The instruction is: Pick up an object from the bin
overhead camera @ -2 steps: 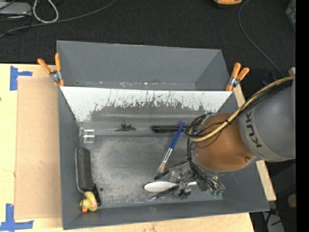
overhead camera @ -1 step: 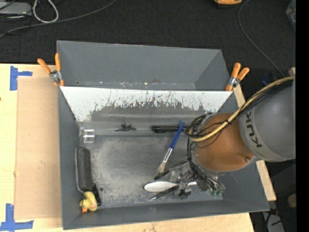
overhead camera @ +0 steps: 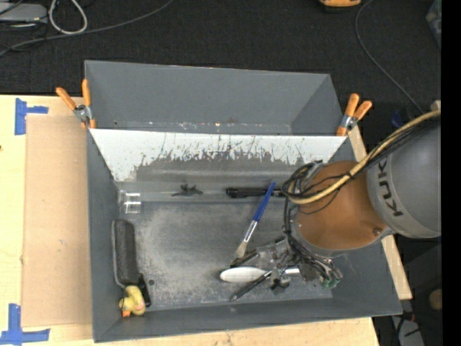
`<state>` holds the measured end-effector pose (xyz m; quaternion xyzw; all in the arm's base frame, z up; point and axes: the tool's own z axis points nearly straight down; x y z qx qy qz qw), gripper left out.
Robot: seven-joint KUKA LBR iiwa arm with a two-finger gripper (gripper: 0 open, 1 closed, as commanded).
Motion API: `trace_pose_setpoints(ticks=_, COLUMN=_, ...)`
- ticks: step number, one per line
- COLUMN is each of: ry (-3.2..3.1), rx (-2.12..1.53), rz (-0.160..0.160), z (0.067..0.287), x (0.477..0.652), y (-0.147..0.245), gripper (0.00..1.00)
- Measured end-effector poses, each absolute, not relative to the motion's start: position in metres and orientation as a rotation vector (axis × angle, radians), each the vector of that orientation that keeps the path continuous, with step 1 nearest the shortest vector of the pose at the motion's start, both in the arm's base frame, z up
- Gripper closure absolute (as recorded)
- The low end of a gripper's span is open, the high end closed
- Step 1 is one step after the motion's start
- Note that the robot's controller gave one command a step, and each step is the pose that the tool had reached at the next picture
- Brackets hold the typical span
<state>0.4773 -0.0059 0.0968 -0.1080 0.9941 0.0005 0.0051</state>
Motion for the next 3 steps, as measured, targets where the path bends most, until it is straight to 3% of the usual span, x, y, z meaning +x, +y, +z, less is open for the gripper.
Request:
trace_pose_setpoints(ticks=1, ry=3.108, rx=-0.335, rz=0.001, z=0.120, x=0.479, y=-0.006, gripper=1.00)
trace_pose_setpoints(ticks=2, ry=3.109, rx=-0.335, rz=0.002, z=0.123, x=0.479, y=-0.005, gripper=1.00)
trace_pose_setpoints(ticks=3, ry=3.121, rx=-0.335, rz=0.005, z=0.148, x=0.476, y=-0.005, gripper=1.00)
